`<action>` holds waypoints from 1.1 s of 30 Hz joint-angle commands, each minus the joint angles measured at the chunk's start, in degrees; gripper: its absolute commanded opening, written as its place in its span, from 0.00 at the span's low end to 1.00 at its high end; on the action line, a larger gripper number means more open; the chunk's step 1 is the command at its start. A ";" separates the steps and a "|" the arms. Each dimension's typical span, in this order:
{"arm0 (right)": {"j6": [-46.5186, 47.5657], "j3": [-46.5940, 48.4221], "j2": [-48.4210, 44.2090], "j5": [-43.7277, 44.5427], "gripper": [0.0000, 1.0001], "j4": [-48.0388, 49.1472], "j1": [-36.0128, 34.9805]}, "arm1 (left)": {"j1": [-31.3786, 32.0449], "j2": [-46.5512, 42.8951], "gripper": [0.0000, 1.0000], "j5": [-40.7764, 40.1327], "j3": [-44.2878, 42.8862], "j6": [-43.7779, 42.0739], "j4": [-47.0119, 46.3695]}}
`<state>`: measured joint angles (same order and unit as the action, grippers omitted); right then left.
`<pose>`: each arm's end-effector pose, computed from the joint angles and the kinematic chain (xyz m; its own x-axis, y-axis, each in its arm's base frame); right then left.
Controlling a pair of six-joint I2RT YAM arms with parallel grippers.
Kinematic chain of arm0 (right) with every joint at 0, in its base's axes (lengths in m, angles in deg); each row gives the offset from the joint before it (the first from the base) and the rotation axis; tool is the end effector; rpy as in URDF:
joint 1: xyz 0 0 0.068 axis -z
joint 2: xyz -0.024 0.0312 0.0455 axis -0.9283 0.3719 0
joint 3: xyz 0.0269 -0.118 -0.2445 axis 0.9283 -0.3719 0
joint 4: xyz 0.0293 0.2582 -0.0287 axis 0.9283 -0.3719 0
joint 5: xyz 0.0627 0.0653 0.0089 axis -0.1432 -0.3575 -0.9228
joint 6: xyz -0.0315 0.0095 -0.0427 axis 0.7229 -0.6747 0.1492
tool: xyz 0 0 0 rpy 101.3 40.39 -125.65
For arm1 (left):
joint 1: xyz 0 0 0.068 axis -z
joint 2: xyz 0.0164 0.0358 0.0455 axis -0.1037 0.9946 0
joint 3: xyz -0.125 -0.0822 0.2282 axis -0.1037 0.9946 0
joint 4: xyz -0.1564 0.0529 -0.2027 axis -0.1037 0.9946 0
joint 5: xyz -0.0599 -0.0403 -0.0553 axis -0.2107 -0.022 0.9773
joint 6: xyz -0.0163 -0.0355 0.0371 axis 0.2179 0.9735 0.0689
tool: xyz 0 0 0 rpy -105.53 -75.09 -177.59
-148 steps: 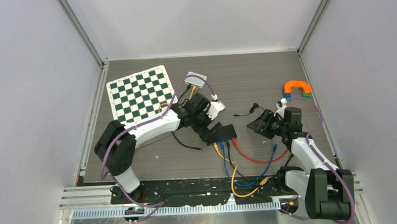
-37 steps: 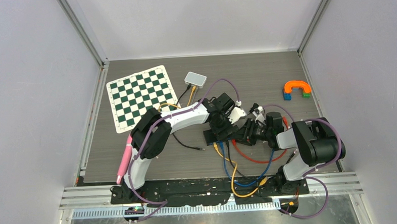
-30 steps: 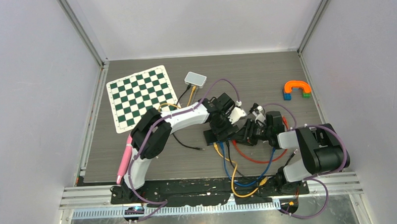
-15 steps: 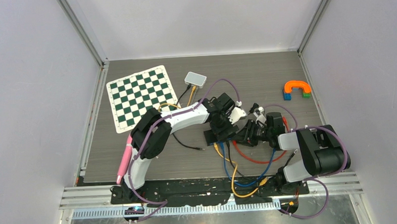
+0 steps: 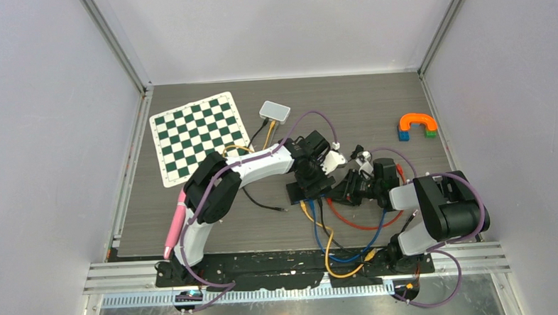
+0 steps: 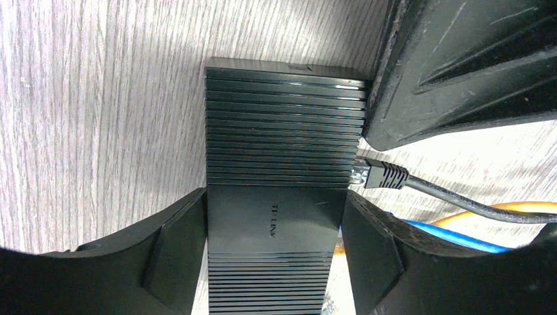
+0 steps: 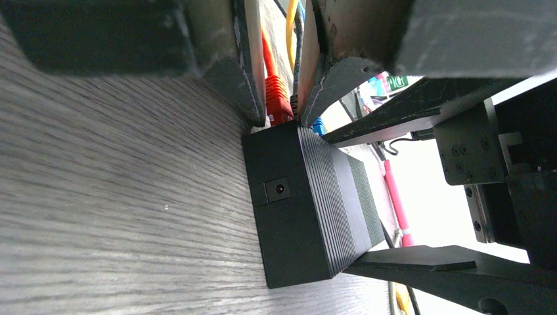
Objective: Pull the plug from the switch port
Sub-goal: Pull the connector from the switch port.
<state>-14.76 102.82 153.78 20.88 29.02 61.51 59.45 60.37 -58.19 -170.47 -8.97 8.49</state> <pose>0.2027 0.0495 0.0949 -0.9137 0.3654 -0.1779 0.0392 0.5149 0.8563 0.2546 -0.3572 0.1711 -0.3618 0.8234 -0.4371 0.9306 0.3471 -0.1165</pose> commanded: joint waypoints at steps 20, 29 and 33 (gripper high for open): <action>3.14 2.02 -1.83 4.23 0.05 -5.59 -0.27 | 0.39 -2.17 0.54 4.00 1.12 0.63 -1.55; 7.22 0.98 -6.53 1.98 0.05 -14.09 -0.23 | -2.41 -3.33 0.54 5.43 2.59 2.20 -4.50; 4.52 -0.60 -8.92 0.23 0.05 -11.46 -0.20 | -2.96 -2.74 0.54 4.28 2.06 2.09 -3.94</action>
<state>-9.47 103.54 147.51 22.04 19.84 61.47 57.59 59.47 -54.01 -168.68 -8.53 6.06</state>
